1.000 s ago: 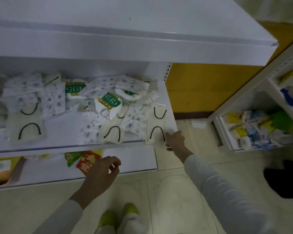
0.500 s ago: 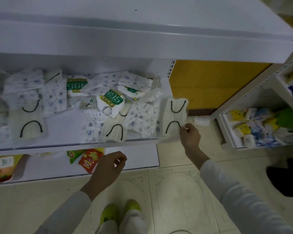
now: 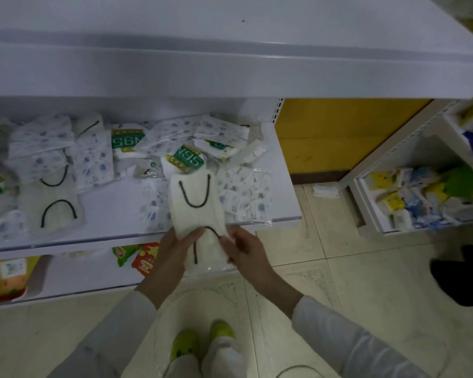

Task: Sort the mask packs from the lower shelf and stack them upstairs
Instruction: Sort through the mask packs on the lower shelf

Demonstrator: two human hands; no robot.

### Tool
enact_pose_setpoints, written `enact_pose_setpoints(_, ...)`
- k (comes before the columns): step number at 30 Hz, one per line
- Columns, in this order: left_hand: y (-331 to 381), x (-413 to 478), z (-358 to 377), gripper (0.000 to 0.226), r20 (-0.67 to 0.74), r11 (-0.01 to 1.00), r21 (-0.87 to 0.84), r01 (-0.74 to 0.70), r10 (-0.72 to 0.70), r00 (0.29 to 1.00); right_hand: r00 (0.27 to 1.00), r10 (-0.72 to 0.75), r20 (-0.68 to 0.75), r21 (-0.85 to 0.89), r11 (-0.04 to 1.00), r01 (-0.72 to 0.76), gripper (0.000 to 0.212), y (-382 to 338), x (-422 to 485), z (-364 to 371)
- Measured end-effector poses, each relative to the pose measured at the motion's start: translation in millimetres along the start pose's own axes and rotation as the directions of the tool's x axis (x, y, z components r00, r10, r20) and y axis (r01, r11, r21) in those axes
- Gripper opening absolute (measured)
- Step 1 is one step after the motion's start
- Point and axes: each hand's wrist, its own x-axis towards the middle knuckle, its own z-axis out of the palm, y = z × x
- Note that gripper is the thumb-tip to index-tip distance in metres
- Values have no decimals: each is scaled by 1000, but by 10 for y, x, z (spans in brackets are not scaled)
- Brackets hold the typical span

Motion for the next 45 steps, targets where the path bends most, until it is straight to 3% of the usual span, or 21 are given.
enact_pose_setpoints(2,25,-18,-240,34,-114,989,106,-98,110,987,997,73,15,-118,990,-70,14,11,64,163)
enact_pose_setpoints(6,114,-13,-727,36,-211,982,117,-149,171,962,941,289,-177,-138,939,-314,24,121,380,424)
enact_pose_setpoints(10,140,-17,-1103,33,-263,980,137,-148,180,948,826,523,-210,340,831,-440,11,40,626,716)
enact_pose_setpoints(14,173,-26,-1276,32,-262,977,138,-165,196,945,761,585,-279,386,794,-469,16,-16,762,823)
enact_pose_setpoints(16,184,-22,-1326,32,-255,978,131,-165,194,947,761,610,-222,489,745,-455,8,-73,777,855)
enact_pose_setpoints(19,186,4,-1395,36,-244,977,131,-169,197,949,789,606,-106,646,645,-409,14,-176,690,878)
enact_pose_setpoints(25,206,69,-1445,44,-200,976,120,-182,203,959,850,508,140,759,496,-421,10,-404,390,981)
enact_pose_setpoints(29,236,58,-1449,39,-157,975,132,-181,201,967,889,399,224,678,591,-436,29,-568,181,1006)
enact_pose_setpoints(31,285,33,-1441,39,-139,975,136,-178,196,971,909,321,266,586,695,-417,10,-690,76,988)
enact_pose_setpoints(34,434,-12,-1388,42,-118,977,135,-167,183,976,952,185,244,415,867,-275,16,-864,27,786)
enact_pose_setpoints(37,674,-120,-1291,38,-43,972,136,-191,199,979,972,51,230,212,972,-101,10,-1105,46,397)
enact_pose_setpoints(41,1040,-362,-1044,35,136,938,227,-264,237,962,945,-31,327,-83,995,61,20,-1596,-4,-2)
enact_pose_setpoints(45,1403,-603,-830,55,332,899,280,-337,239,912,958,-29,286,-519,835,181,17,-2064,-117,-298)
